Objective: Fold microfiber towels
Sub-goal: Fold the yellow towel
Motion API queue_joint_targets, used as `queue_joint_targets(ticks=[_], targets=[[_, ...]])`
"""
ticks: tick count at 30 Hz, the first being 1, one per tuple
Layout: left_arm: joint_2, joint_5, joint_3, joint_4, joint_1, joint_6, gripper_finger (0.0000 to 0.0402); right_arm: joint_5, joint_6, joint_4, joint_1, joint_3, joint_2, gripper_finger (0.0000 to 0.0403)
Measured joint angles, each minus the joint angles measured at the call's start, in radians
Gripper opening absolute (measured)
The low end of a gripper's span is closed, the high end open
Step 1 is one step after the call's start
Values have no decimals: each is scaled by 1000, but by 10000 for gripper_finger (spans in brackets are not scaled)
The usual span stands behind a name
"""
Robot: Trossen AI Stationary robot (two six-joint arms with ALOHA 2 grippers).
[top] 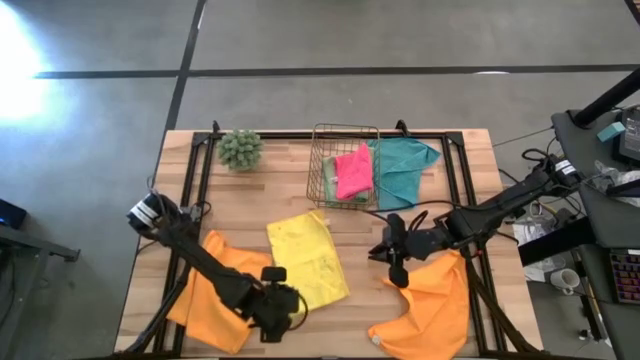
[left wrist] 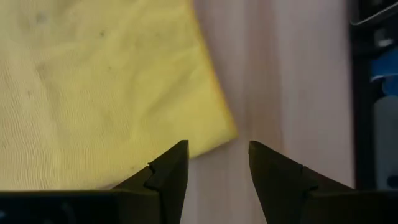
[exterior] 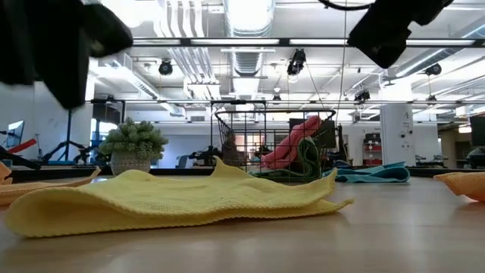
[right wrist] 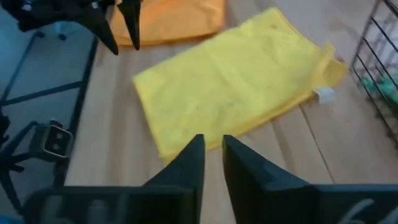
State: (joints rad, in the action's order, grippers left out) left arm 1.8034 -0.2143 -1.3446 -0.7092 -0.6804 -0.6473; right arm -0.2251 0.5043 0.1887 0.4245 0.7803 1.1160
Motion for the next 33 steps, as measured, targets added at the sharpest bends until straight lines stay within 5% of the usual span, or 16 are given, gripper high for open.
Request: queue_joint_targets(ticks=[10, 33], targets=[[24, -107, -45, -45, -54, -38, 153, 55, -258, -48, 12, 0, 36, 131], [228, -105, -138, -46, -66, -132, 153, 180, -604, -306, 32, 75, 429, 128]])
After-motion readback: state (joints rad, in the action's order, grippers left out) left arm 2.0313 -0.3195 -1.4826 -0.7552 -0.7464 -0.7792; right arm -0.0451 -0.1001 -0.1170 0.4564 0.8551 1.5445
